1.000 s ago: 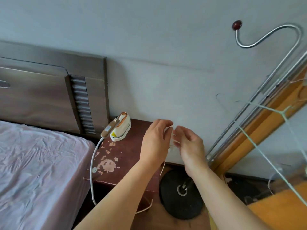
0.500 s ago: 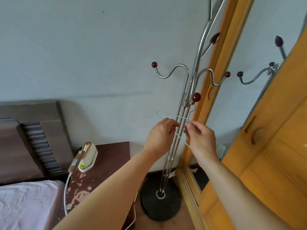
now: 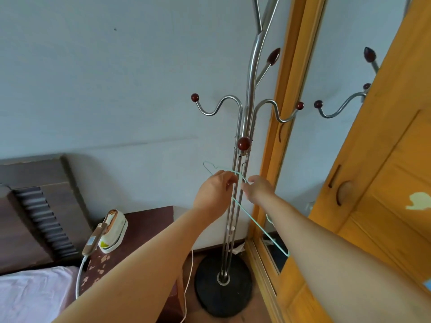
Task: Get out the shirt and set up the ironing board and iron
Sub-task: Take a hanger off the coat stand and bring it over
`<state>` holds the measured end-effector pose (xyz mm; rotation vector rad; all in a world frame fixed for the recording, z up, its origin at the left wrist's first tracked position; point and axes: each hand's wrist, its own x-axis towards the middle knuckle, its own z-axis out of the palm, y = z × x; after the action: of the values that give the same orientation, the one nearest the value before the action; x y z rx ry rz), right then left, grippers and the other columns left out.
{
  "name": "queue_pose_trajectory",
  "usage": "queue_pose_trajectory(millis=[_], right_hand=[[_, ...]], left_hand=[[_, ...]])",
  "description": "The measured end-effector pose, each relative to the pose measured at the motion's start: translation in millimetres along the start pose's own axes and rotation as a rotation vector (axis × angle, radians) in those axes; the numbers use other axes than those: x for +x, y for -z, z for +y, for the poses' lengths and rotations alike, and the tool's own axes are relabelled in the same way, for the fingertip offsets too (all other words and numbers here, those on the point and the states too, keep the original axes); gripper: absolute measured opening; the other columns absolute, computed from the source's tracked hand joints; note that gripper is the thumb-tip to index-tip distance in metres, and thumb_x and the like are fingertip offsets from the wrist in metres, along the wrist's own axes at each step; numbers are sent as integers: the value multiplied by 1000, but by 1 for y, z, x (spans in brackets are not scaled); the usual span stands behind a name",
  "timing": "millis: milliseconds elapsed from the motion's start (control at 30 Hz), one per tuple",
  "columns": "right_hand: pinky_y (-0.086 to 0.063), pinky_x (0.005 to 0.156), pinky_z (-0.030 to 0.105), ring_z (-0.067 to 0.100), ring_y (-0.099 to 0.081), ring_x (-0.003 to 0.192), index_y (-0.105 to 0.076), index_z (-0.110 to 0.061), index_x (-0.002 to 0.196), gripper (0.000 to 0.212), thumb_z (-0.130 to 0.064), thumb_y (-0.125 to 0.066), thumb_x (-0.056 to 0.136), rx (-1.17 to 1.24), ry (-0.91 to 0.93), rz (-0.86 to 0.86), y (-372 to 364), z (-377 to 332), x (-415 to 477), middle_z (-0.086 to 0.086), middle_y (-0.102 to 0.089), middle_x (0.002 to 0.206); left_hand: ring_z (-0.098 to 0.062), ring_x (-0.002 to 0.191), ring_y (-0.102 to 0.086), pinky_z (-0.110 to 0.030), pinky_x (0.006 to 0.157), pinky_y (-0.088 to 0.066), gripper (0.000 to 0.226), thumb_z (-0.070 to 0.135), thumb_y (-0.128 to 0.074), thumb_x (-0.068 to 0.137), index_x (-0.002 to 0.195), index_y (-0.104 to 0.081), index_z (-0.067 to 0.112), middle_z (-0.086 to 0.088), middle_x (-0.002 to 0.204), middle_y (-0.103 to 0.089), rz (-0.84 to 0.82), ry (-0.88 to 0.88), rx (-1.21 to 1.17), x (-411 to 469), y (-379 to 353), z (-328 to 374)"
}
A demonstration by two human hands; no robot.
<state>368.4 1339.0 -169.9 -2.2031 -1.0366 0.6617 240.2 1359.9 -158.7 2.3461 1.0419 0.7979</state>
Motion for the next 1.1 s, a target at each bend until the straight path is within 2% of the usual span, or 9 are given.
queue_pose_trajectory(millis=[100, 167, 333, 467, 600, 700, 800, 933, 1100], right_hand=[[-35, 55, 18, 12, -52, 71, -63, -6, 113, 27, -20, -45, 99, 120, 62, 57, 5, -1, 0, 4, -62, 95], [-31, 49, 21, 8, -45, 59, -65, -6, 111, 27, -18, -45, 99, 173, 92, 89, 14, -2, -5, -1, -54, 76], [-33, 49, 22, 10, -45, 57, -68, -5, 100, 25, -11, -44, 97, 171, 168, 137, 47, -8, -29, -2, -53, 70], [-46, 68, 27, 17, -53, 74, -71, -3, 94, 24, -11, -48, 95, 56, 212, 211, 63, -16, -57, 6, -61, 86], [-46, 59, 25, 19, -56, 74, -71, -2, 94, 24, -7, -47, 93, -17, 271, 183, 58, -23, -77, 7, -62, 86], [-32, 47, 18, 11, -50, 62, -71, -8, 97, 23, -8, -48, 93, -63, 306, 114, 50, -34, -86, 4, -61, 85], [-36, 49, 20, 16, -57, 68, -72, -10, 98, 24, -11, -49, 92, -81, 384, 55, 33, -50, -96, 6, -66, 88], [-31, 47, 22, 14, -47, 54, -72, -6, 88, 22, -20, -55, 92, -62, 559, -71, 0, -86, -121, 2, -57, 64], [-33, 51, 23, 23, -48, 63, -71, -1, 82, 22, -15, -56, 89, -31, 732, -182, -41, -129, -145, 17, -65, 76]], left_hand=[[-19, 96, -60, -25, 83, -49, 23, 8, -46, 94, 109, -63, 10, -4, 108, -63, 19, 14, 17, 0, 4, -1], [-17, 98, -59, -22, 82, -47, 23, 8, -46, 94, 111, -63, 11, -3, 110, -62, 38, 29, 28, 2, 6, -1], [-19, 117, -52, -28, 97, -42, 34, 12, -46, 96, 129, -53, 15, -2, 130, -54, 45, -16, 83, 5, 13, 12], [-20, 124, -47, -28, 101, -38, 39, 15, -47, 96, 135, -47, 16, -2, 139, -49, 75, -70, 83, 5, 14, 28], [-22, 118, -51, -30, 99, -38, 34, 18, -51, 95, 127, -56, 12, -6, 129, -58, 105, -137, 127, -4, 16, 29], [-27, 97, -61, -33, 84, -45, 22, 19, -54, 93, 107, -67, 8, -10, 105, -69, 136, -105, 81, -15, 28, 21], [-30, 83, -60, -40, 72, -48, 19, 20, -55, 92, 97, -69, 7, -10, 90, -69, 147, -51, 108, -33, 51, 2], [-28, 82, -58, -37, 69, -47, 19, 22, -53, 93, 95, -69, 11, -6, 89, -68, 242, 66, 186, -68, 93, -27], [-27, 85, -61, -36, 72, -46, 19, 21, -54, 93, 98, -70, 13, -6, 93, -70, 360, 185, 267, -115, 145, -45]])
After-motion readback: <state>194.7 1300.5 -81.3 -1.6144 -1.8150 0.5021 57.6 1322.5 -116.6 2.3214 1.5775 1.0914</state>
